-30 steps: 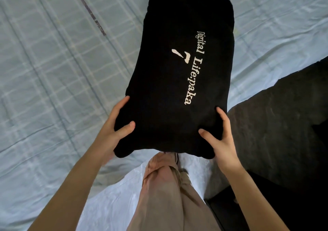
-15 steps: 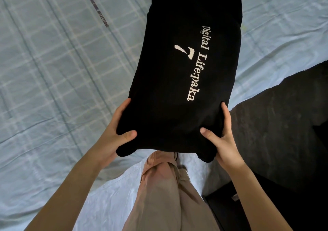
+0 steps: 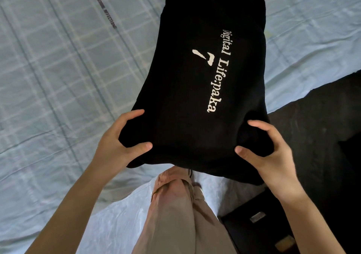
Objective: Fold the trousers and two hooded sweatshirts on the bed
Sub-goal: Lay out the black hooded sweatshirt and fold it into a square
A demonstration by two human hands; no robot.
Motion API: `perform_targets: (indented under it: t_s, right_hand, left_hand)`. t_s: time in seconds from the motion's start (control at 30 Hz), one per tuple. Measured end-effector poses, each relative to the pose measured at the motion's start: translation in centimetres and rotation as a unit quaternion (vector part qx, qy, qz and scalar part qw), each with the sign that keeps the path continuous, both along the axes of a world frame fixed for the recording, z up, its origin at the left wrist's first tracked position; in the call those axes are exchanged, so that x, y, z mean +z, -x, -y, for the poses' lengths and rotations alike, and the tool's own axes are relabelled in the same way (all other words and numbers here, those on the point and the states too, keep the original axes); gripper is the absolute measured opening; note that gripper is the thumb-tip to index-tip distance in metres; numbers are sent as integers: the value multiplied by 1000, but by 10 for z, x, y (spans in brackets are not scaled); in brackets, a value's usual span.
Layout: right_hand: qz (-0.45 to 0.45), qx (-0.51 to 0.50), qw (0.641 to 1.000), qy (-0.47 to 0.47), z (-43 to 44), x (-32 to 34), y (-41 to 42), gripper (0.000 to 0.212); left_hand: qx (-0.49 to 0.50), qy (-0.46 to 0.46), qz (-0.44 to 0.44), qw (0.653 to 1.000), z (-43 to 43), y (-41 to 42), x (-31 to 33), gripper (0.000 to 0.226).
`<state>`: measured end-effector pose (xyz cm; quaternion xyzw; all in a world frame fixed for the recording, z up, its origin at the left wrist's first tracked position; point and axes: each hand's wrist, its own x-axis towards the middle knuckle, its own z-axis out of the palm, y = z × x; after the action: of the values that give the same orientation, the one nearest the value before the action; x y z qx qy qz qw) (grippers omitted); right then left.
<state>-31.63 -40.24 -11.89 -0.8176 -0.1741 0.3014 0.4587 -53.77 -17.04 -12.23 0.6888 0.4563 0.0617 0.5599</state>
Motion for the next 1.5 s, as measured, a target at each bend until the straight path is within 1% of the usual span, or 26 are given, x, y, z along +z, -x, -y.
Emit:
perform_targets:
  t_s: [0.1,0.27,0.33,0.43,0.53,0.63,0.8,0.97,1.13,1.23,1.33,1.37,1.47,1.5]
  right_hand:
    - [30,-17,999,-24,-7,25,-15,60]
    - [77,-58,991,-93,-43,61,-59,58]
    - [93,-62,987,-112,-64,66,-81,57]
    - [96,-58,985,-131,-101,57,-122,55]
    - [69,-66,987,-129,-137,30,-161,52]
    - [13,-96,988,-123,-159,1,-194,50]
    - [-44,-135,984,-109,-185,-17,-228,48]
    - [-65,-155,982,-90,-216,-24,-257,50]
    - [-39,-146,987,-53,-228,-30,-267,50]
    - [-43,-139,988,-48,-234,-29,-275,52]
    - [-71,-135,988,-37,-241,-24,-284,55]
    - [-93,-132,986,-40,-241,-21,-287,54]
    - [-190,-122,967,-121,-233,-7,-293,46]
    - [-206,-114,963,-134,-230,-2,-293,47]
  left_hand:
    - [3,-48,14,999,-8,-18,29,63]
    - [30,-96,82,992,-40,-65,68,59]
    - [37,-111,108,987,-60,-89,75,58]
    - [35,-125,135,982,-93,-132,71,56]
    - [19,-115,146,982,-124,-176,50,55]
    - [13,-101,146,984,-150,-215,22,55]
    - [27,-76,133,988,-185,-262,-13,51]
    - [50,-56,112,991,-206,-292,-31,48]
    - [84,-41,110,989,-208,-303,-38,50]
    - [97,-38,105,989,-212,-309,-38,54]
    - [85,-57,91,991,-219,-315,-31,64]
    - [80,-56,94,991,-219,-314,-29,66]
    - [65,-33,116,991,-215,-305,-18,72]
    - [58,-30,124,990,-213,-303,-14,74]
